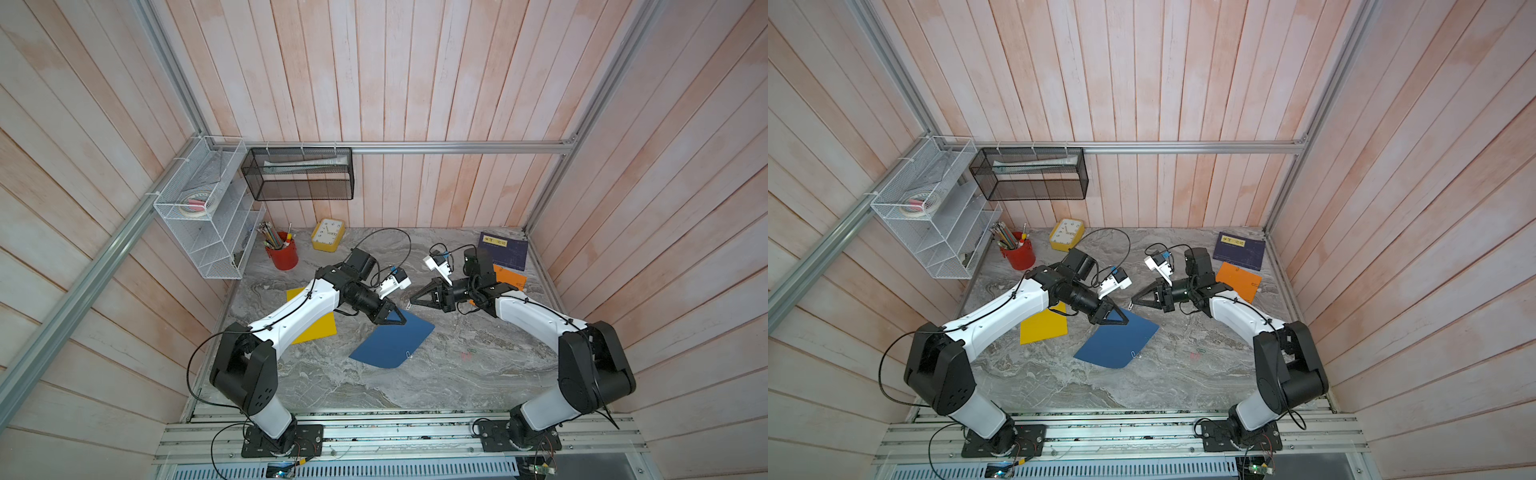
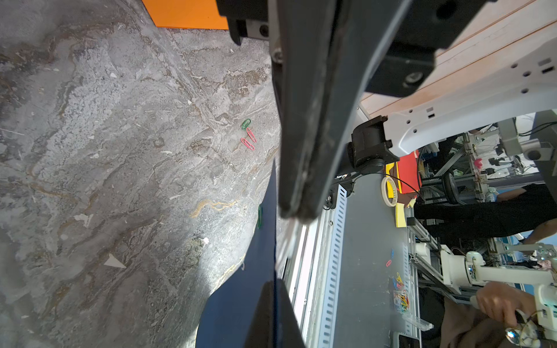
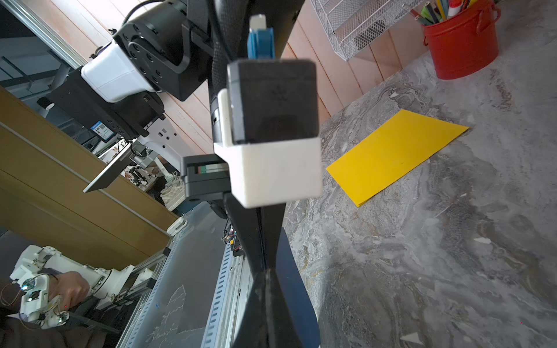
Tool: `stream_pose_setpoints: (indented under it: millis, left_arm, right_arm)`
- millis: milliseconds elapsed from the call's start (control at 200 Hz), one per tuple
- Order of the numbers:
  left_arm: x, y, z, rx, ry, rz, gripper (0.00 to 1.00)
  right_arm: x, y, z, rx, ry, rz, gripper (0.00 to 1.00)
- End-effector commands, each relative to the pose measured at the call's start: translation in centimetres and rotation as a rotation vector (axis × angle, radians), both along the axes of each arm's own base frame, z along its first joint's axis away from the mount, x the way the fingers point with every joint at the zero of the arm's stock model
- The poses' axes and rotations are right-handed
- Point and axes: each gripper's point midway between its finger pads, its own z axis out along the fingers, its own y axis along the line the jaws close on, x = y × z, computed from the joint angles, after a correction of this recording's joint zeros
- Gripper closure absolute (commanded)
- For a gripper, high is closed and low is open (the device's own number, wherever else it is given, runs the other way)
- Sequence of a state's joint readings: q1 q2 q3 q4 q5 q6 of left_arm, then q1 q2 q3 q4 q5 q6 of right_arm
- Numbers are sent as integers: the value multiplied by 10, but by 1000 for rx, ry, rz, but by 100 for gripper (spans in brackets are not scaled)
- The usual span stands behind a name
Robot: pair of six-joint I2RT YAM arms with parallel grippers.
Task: Unclip the paperclips from the documents
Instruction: Remove the paper clip from the document.
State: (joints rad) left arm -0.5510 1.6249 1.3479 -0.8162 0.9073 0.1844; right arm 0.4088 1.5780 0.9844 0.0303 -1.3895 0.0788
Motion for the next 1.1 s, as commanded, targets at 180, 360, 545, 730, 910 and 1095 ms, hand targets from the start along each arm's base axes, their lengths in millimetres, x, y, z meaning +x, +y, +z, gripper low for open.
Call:
stream_pose_setpoints:
  millis: [180, 360, 545, 730, 910, 1095]
  left_arm:
    - [-4, 0, -11, 22, 10, -14, 100]
    - [-5, 0, -15, 32, 16, -17, 100]
    - [-6, -1, -17, 39, 20, -18, 100]
    - [-6, -1, -18, 46, 17, -19, 100]
    - [-4, 0, -16, 50, 2, -11, 100]
    - [1, 0, -11, 48, -28, 1, 100]
  right_arm:
    - [6, -3, 17, 30, -58, -16, 100]
    - [8, -7, 20, 37, -66, -32, 100]
    - [9, -8, 20, 39, -65, -37, 100]
    - [10, -10, 21, 41, -70, -44, 100]
    - [14, -14, 18, 28, -68, -80, 100]
    - [31, -31, 6, -4, -29, -205, 100]
